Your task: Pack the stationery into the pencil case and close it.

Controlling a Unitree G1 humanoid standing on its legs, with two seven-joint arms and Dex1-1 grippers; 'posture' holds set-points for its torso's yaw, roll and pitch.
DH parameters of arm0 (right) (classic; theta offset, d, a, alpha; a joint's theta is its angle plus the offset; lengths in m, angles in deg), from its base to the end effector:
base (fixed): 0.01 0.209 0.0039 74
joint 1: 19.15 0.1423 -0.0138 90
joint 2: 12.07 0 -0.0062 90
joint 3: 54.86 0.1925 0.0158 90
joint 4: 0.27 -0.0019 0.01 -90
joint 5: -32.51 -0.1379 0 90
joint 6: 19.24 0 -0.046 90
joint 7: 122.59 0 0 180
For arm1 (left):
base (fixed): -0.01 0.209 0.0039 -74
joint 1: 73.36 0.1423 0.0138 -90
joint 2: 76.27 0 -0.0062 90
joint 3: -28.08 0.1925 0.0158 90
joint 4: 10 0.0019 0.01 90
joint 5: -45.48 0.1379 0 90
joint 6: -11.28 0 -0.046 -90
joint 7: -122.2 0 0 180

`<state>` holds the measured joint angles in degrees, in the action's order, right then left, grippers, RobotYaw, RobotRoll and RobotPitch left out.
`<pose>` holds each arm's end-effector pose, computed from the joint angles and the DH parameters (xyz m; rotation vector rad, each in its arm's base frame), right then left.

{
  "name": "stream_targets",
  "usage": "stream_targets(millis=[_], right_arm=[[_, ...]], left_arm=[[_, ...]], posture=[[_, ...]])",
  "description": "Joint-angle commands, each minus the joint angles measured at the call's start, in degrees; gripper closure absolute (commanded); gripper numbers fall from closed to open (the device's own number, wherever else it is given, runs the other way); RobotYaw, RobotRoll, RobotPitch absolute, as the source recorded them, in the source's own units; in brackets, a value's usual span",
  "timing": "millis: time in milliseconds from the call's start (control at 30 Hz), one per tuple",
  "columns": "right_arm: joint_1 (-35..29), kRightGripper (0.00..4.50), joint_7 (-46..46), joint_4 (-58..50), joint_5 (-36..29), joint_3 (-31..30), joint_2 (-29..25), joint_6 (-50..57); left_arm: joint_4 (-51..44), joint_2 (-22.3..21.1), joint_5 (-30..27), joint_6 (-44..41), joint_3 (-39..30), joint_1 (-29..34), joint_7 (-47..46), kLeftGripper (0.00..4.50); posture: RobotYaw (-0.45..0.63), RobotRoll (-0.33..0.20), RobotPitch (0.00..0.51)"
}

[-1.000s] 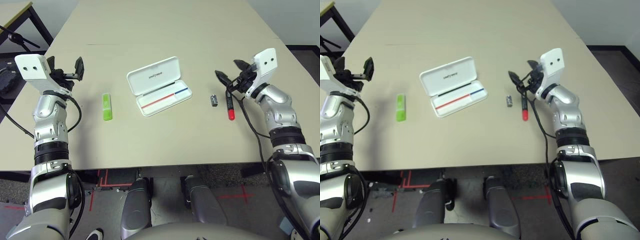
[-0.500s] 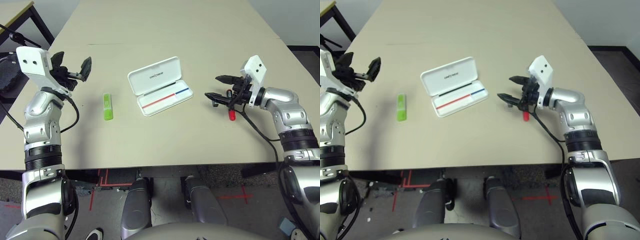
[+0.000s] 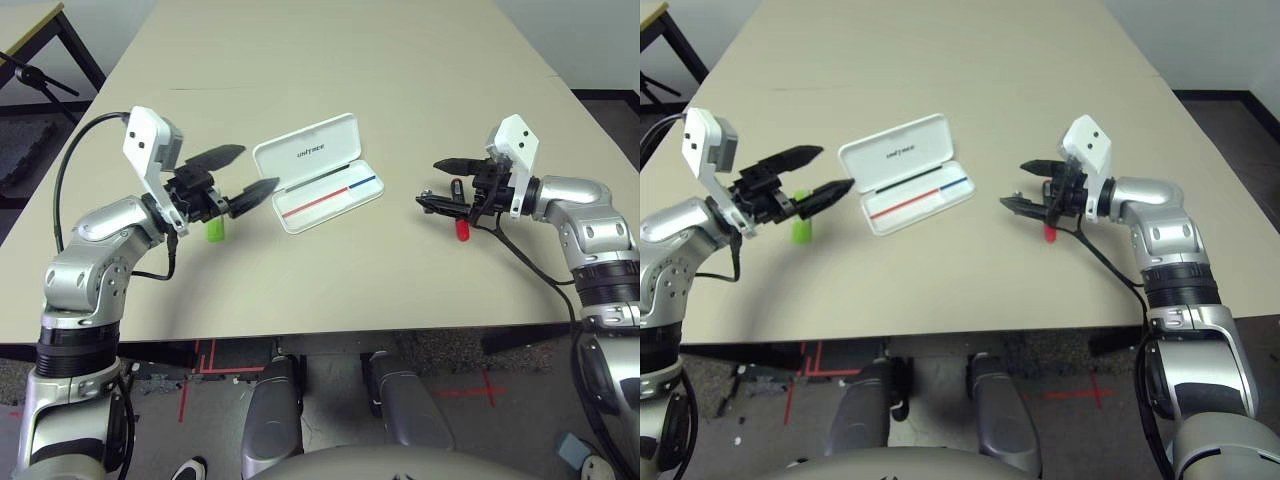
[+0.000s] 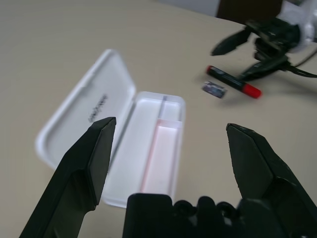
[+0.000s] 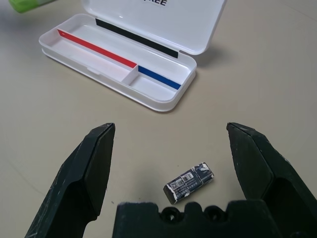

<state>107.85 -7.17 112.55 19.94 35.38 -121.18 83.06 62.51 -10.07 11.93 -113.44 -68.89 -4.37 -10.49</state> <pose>0.3121 -0.2632 0.1645 -0.3309 0.1248 0.9754 0.2424 0.2405 0.1922 0.1870 0.0010 -0.9402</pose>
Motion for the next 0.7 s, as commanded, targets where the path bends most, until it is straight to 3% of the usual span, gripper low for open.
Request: stream_targets(millis=[33, 233, 700], right_arm=[[-0.57, 0.02, -0.26, 0.31, 0.58, -0.95, -0.32, -0.60], [0.09, 0.02, -1.00, 0.50, 1.01, -1.75, -0.31, -0.90], [-0.08, 0.02, -0.99, -0.68, 1.31, -2.61, -0.40, -0.81]], left_arm=[[-0.97, -1.15, 2.05, -1.45, 5.66, 0.54, 1.91, 0.00], [4.90, -1.29, 10.53, 4.15, 14.89, -0.37, 5.00, 0.00], [14.82, 1.22, 21.66, 6.97, 24.50, -9.05, 8.67, 0.00]], posture=[[-0.08, 0.000, 0.166], [-0.08, 0.000, 0.161], [-0.09, 0.000, 0.165]])
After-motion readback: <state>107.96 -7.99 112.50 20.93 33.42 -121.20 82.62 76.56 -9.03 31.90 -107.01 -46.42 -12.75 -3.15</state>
